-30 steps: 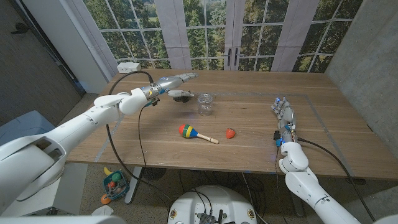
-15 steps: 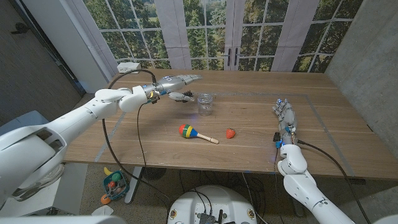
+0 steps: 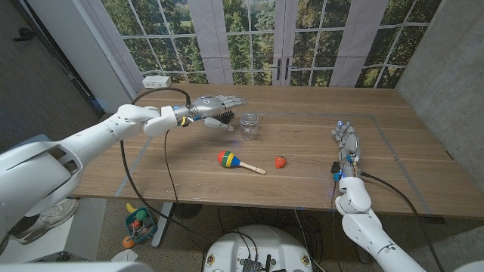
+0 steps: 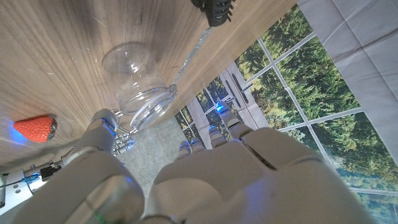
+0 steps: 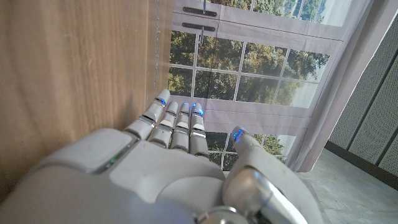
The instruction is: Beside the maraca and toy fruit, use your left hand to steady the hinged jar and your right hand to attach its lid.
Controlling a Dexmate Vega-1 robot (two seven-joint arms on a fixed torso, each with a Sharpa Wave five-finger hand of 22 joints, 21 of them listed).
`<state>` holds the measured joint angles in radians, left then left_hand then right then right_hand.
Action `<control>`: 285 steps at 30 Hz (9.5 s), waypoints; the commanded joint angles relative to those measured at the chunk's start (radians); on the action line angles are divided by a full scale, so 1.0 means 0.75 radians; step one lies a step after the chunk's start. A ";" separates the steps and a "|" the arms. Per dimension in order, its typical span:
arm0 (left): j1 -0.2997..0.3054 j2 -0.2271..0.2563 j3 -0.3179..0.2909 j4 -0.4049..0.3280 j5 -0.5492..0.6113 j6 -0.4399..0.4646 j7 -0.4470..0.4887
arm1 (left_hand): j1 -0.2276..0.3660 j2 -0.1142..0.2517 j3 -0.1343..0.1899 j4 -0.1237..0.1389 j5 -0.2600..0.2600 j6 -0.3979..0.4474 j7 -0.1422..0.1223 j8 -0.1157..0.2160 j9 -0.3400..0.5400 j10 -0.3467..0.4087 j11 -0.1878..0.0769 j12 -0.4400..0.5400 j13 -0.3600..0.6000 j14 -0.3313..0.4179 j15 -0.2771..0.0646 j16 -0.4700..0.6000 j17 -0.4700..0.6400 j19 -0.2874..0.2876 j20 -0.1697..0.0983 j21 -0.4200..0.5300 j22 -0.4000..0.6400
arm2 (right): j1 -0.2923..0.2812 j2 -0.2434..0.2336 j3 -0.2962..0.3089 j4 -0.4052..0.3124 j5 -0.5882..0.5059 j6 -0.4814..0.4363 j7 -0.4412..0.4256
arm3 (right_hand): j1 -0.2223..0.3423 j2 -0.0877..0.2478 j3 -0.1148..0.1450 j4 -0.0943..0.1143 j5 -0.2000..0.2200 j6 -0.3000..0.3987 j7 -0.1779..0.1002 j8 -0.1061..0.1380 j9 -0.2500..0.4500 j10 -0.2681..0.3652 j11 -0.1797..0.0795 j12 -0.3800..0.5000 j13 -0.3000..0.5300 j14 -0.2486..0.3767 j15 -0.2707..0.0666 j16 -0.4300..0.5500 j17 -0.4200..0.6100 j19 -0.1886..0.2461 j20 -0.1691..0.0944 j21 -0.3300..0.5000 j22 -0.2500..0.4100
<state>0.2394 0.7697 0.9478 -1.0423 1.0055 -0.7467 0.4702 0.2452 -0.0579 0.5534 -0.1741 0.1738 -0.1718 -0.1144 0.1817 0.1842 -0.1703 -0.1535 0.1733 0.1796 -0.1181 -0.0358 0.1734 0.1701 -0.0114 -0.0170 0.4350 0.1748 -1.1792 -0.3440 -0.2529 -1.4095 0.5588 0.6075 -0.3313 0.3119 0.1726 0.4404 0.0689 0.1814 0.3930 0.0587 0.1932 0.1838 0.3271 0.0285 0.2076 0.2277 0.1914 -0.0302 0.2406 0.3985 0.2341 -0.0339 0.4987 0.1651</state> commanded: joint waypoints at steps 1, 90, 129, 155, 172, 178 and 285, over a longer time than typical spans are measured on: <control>-0.108 -0.043 0.152 0.151 0.130 -0.018 0.179 | 0.017 -0.004 -0.008 0.003 -0.001 -0.157 -0.009 0.015 0.008 -0.144 -0.007 0.001 0.004 -0.025 -0.056 -0.001 0.007 -0.030 -0.001 -0.017 0.004 | -0.011 0.022 0.001 -0.009 -0.016 0.017 -0.026 | -0.008 -0.001 0.001 -0.003 -0.005 0.015 0.004 0.010 0.004 0.012 0.006 0.007 -0.001 0.009 0.003 0.008 0.003 0.009 -0.031 -0.006 0.004; -0.297 -0.184 0.447 0.326 0.068 -0.053 0.018 | 0.114 -0.035 -0.059 0.002 0.004 -0.101 -0.001 0.096 0.004 -0.039 -0.043 0.037 0.003 0.031 -0.033 0.020 0.005 -0.001 0.035 -0.088 0.007 | -0.035 -0.289 -0.259 -0.574 -1.108 -0.790 -0.503 | 0.292 -0.006 0.102 -0.309 0.098 0.194 -0.037 0.038 0.008 0.174 -0.026 0.049 0.014 0.164 -0.030 0.080 -0.049 0.158 0.098 -0.077 0.019; -0.284 -0.183 0.426 0.309 0.075 -0.041 0.003 | 0.133 -0.036 -0.080 0.008 0.004 -0.064 0.001 0.113 0.001 -0.005 -0.045 0.034 0.003 0.052 -0.034 0.020 0.006 0.021 0.033 -0.106 0.008 | 0.050 -0.370 -0.408 -0.610 -1.286 -0.872 -0.392 | 0.322 0.002 0.093 -0.303 0.113 0.274 -0.065 0.046 0.011 0.245 -0.037 0.075 0.035 0.203 -0.084 0.134 -0.003 0.199 0.083 -0.073 0.023; -0.255 -0.146 0.390 0.233 0.070 -0.018 -0.025 | 0.142 -0.035 -0.093 0.010 0.004 -0.049 -0.004 0.119 0.000 0.012 -0.050 0.033 0.003 0.064 -0.037 0.019 0.006 0.037 0.033 -0.115 0.008 | 0.109 -0.392 -0.472 -0.574 -1.296 -0.801 -0.287 | 0.343 0.001 0.087 -0.305 0.119 0.315 -0.078 0.048 0.012 0.291 -0.053 0.093 0.048 0.204 -0.096 0.156 0.021 0.207 0.078 -0.073 0.026; -0.245 -0.146 0.373 0.223 0.085 -0.016 -0.037 | 0.146 -0.034 -0.099 0.011 0.004 -0.047 -0.005 0.119 0.000 0.016 -0.051 0.031 0.003 0.066 -0.037 0.018 0.005 0.039 0.034 -0.122 0.008 | 0.113 -0.391 -0.496 -0.560 -1.294 -0.768 -0.239 | 0.370 0.000 0.071 -0.305 0.123 0.486 -0.103 0.085 0.015 0.429 -0.078 0.149 0.074 0.245 -0.130 0.210 0.059 0.234 0.074 -0.064 0.030; -0.249 -0.156 0.376 0.240 0.088 -0.018 -0.032 | 0.147 -0.034 -0.101 0.011 0.004 -0.047 -0.005 0.119 0.000 0.017 -0.051 0.030 0.003 0.065 -0.037 0.017 0.005 0.040 0.034 -0.124 0.009 | 0.126 -0.383 -0.507 -0.554 -1.279 -0.778 -0.201 | 0.372 0.000 0.069 -0.305 0.123 0.488 -0.106 0.083 0.015 0.432 -0.077 0.150 0.076 0.243 -0.131 0.213 0.063 0.233 0.074 -0.064 0.030; -0.256 -0.183 0.373 0.265 0.031 -0.042 -0.106 | 0.167 -0.021 -0.145 0.015 0.005 -0.052 0.019 0.114 -0.002 0.018 -0.052 0.021 0.003 0.065 -0.063 0.012 0.005 0.062 0.034 -0.168 0.010 | 0.440 -0.237 -0.658 -0.136 -1.131 -0.739 -0.067 | 0.185 0.004 0.010 -0.197 0.062 0.416 -0.041 -0.007 0.023 0.346 -0.035 0.108 0.152 0.213 -0.108 0.250 0.156 0.177 0.059 -0.042 0.039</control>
<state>0.0488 0.6342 1.2253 -0.8390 1.0337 -0.7779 0.3934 0.3584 -0.0761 0.4472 -0.1619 0.1738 -0.2084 -0.1053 0.2628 0.1793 -0.1661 -0.1863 0.1847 0.1797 -0.0749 -0.0357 0.1850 0.1725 0.0275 0.0107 0.3135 0.1789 -0.8626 -0.5290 -0.7526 -1.5433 -0.3082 0.0393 -0.3629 0.4602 0.1789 0.4499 -0.0784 0.2322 0.7137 0.0231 0.1917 0.2001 0.5923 0.0015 0.2919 0.3400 0.3516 -0.0410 0.4285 0.5126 0.3707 0.0108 0.4695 0.1933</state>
